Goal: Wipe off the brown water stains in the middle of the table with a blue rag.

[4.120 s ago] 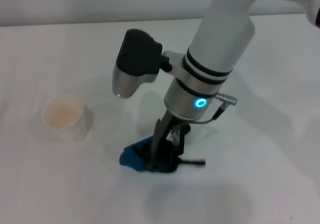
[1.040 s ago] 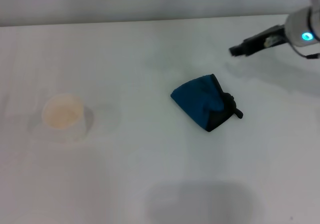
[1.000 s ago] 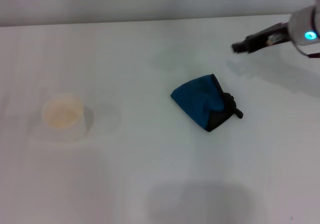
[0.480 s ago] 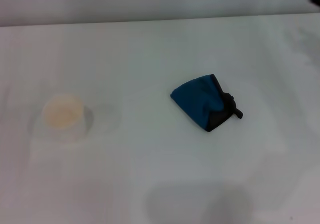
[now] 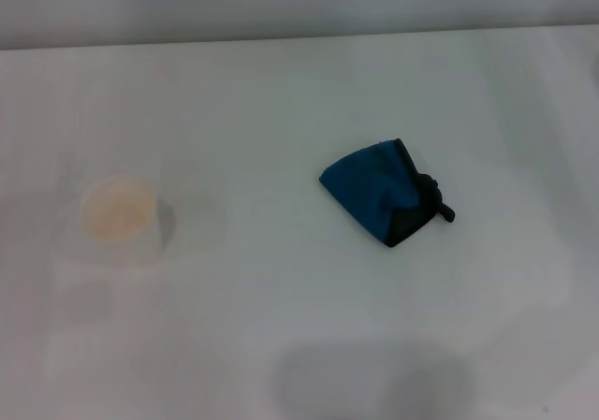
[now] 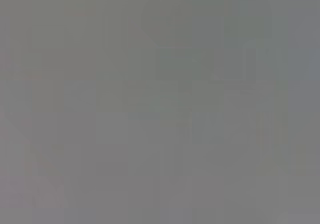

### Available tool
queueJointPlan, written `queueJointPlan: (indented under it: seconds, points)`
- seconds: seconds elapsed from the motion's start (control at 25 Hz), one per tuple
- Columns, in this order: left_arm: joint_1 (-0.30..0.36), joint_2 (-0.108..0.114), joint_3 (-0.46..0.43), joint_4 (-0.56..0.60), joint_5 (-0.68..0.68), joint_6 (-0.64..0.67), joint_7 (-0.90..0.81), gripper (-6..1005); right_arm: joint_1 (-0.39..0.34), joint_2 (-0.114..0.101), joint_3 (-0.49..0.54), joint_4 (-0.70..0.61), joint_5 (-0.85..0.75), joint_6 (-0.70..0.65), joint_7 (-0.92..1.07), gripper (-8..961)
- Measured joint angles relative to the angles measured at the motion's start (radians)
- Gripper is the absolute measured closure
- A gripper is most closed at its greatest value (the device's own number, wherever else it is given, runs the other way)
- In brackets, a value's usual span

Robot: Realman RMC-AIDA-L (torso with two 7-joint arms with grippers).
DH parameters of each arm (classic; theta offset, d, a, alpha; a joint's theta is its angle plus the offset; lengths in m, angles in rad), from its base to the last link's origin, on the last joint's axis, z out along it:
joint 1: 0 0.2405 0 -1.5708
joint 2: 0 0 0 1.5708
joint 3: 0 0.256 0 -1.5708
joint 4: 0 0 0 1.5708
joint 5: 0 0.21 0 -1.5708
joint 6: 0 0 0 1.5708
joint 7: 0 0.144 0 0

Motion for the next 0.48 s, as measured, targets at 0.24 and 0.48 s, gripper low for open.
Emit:
queueJointPlan:
  seconds: [0.24,0.48]
  points:
    - [-0.008,0.002,0.003,0.0,0.0,0.019,0.03,127,-0.006,0.007,0.009,0.138,0.333,0.06,-0.443,480]
    - [-0.008,0.004,0.004,0.007,0.027,0.014,0.035,126,-0.002,0.018,0.01,0.25,0.539,0.121,-0.673,480]
